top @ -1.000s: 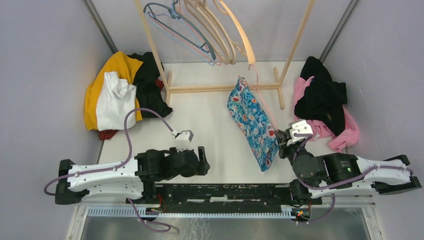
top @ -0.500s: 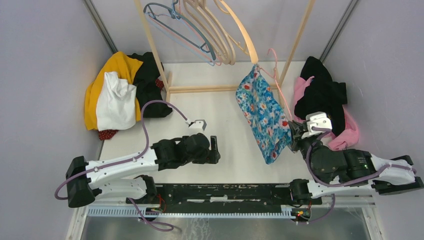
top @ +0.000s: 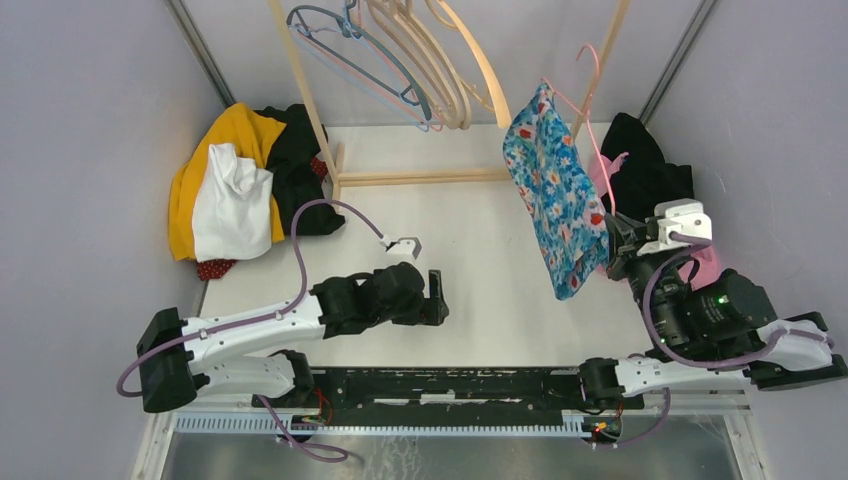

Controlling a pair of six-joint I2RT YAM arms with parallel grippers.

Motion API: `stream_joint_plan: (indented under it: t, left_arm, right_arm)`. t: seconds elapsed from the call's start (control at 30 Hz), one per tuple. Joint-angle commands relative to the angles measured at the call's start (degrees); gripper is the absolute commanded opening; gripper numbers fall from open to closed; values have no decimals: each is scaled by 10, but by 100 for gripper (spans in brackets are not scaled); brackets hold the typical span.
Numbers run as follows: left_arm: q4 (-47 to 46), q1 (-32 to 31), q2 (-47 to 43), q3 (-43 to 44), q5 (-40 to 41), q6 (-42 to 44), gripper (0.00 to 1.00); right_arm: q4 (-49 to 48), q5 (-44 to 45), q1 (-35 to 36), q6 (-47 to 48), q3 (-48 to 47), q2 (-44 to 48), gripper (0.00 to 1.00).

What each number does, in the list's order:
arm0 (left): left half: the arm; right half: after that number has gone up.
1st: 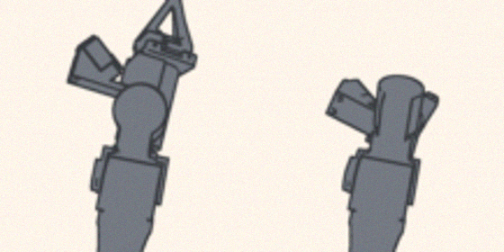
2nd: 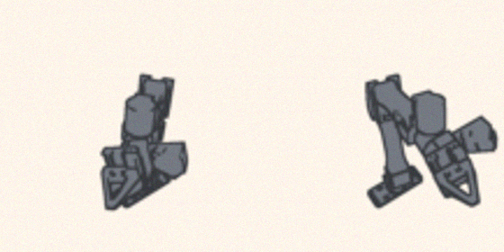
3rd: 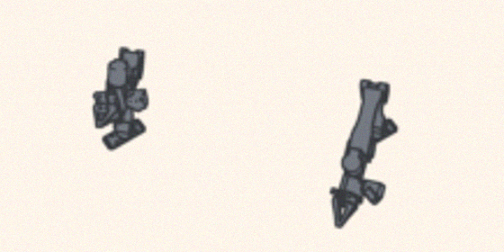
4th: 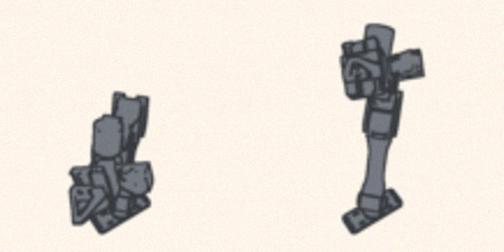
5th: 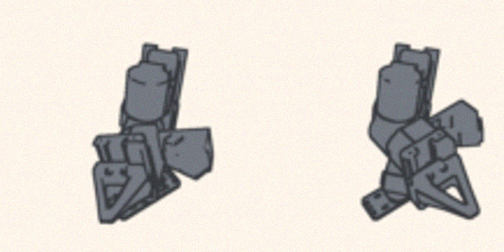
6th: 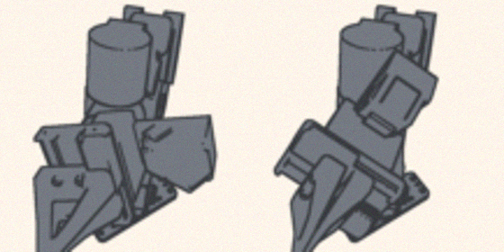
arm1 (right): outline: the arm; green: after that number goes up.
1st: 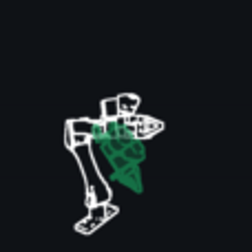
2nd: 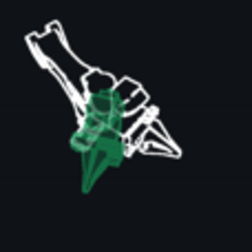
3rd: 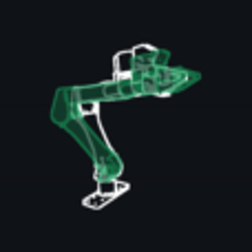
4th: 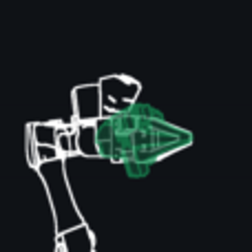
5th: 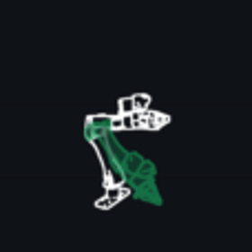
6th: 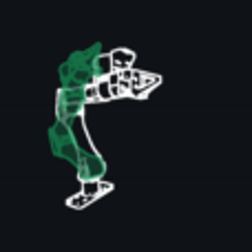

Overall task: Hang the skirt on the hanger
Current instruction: Place the hanger on the clothesline.

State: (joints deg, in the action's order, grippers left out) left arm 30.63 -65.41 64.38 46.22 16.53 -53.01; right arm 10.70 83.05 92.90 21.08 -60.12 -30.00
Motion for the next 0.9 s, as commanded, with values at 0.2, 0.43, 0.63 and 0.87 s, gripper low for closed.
stream_joint_plan:
  t: [0.2,0.43,0.63,0.87]
  left_arm:
    - [-56,2,8,-21,-22,12,99]
    - [-53,1,-2,-27,-22,8,99]
    - [-45,1,-18,-31,-21,11,99]
    - [-32,2,-51,-41,-15,12,99]
  right_arm:
    - [-200,-60,2,213,-123,-112,2]
    - [-184,-88,-49,227,-211,-199,2]
    - [2,-148,-192,61,-303,-281,1]
    - [149,-325,-382,-129,-351,-329,1]
